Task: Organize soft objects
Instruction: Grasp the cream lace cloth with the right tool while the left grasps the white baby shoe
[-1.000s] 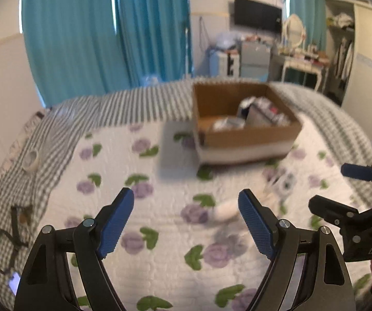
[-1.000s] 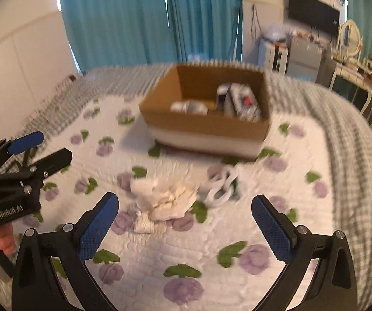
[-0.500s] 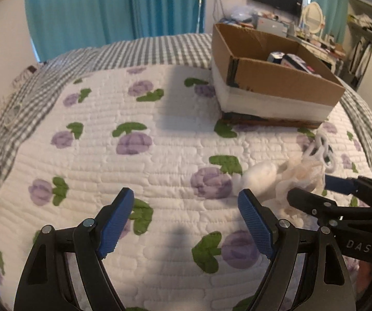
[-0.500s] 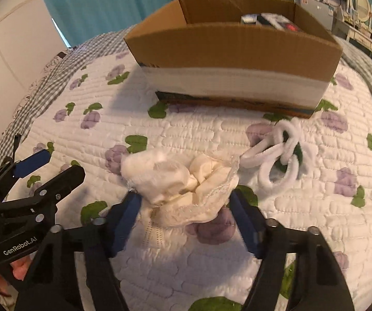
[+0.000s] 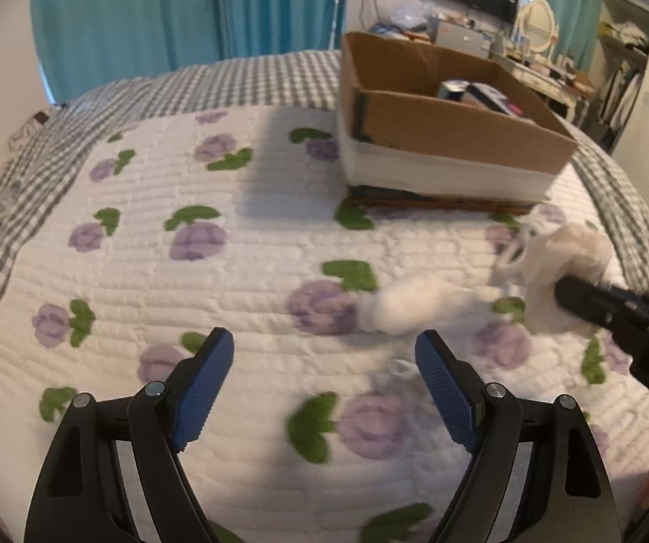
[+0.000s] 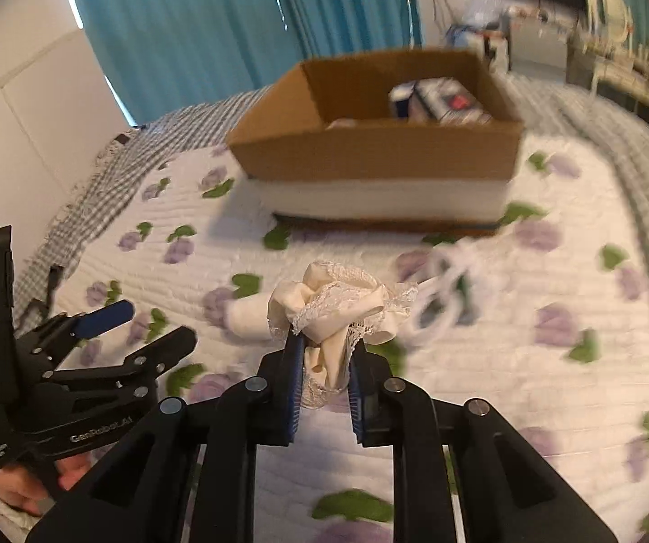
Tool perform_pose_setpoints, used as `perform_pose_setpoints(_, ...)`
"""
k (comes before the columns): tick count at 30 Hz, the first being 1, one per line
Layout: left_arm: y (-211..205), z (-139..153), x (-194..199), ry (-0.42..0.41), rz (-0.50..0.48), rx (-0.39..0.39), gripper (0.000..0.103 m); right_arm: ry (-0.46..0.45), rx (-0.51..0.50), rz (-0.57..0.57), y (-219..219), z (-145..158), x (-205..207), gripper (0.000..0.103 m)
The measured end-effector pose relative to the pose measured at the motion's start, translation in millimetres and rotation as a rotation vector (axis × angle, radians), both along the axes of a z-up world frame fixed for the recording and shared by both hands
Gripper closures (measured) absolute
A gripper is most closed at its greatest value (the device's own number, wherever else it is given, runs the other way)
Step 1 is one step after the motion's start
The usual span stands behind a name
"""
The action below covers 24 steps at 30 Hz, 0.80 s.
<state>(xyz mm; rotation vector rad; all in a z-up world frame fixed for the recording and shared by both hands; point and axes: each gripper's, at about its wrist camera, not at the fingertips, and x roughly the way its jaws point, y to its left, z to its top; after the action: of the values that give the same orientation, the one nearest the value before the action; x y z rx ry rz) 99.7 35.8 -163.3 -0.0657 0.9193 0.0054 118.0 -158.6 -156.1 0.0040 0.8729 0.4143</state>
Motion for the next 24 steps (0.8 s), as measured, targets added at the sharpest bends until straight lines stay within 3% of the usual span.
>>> perform_pose_setpoints(2,-9,-1,0,0.019,-0.006,-0.017,0.019,-0.039,-0.078,-0.001,-3,7,-6,0.086)
perform_pose_setpoints(7,-37,-20,0,0.092,-0.018,-0.031,0.022,-0.053,-0.159,-0.019,-18,5,-13,0.086)
perform_pose_setpoints(13,-60,-36,6,0.118,-0.072,-0.028,0.024,0.014,-0.09,-0.023,-33,-10,-4,0.086)
perform_pose_setpoints(15,-62,-43,12,0.136,-0.083,-0.019,0.051,0.029,-0.081,-0.013,-31,-15,-2,0.086)
perform_pose_setpoints(18,-63,-50,17,0.165,-0.091,-0.009,0.056,0.045,-0.073,-0.006,-31,-20,0,0.086)
perform_pose_setpoints(20,-65,-50,17,0.162,-0.108,-0.009,0.066,0.044,-0.065,-0.005,-31,-20,0,0.086)
perform_pose_setpoints(24,-66,-47,10,0.15,-0.122,0.01,0.067,0.04,-0.061,-0.006,-31,-18,-1,0.086)
